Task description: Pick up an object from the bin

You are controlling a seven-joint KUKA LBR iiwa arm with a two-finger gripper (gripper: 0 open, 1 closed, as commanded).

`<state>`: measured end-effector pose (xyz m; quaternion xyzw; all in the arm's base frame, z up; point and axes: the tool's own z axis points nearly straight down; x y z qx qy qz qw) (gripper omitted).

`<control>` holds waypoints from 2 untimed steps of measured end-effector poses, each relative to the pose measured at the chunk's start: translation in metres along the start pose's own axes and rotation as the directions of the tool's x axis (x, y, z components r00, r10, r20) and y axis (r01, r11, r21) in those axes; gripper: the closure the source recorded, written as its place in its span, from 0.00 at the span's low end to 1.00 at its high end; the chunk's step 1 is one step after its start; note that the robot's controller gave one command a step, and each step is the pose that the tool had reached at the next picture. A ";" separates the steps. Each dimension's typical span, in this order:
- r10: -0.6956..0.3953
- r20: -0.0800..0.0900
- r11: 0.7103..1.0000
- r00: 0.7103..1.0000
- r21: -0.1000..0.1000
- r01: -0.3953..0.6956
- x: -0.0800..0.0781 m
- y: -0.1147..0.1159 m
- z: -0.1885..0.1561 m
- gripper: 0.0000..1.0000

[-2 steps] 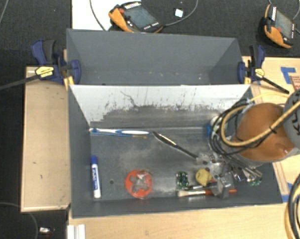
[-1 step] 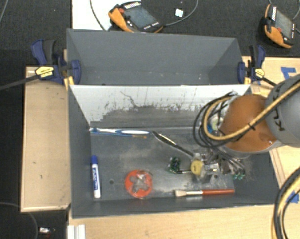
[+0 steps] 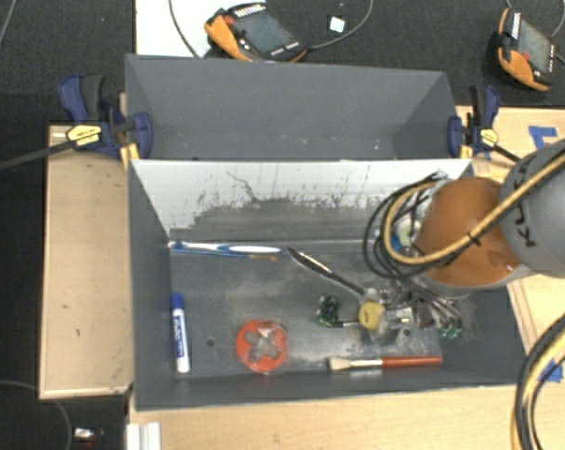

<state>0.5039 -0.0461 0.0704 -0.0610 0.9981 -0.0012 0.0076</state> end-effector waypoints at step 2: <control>0.002 -0.008 1.000 1.000 -0.002 -0.002 0.002 0.001 -0.041 1.00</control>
Offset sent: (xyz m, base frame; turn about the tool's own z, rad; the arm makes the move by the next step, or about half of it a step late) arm -0.0001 0.0002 0.1144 0.0000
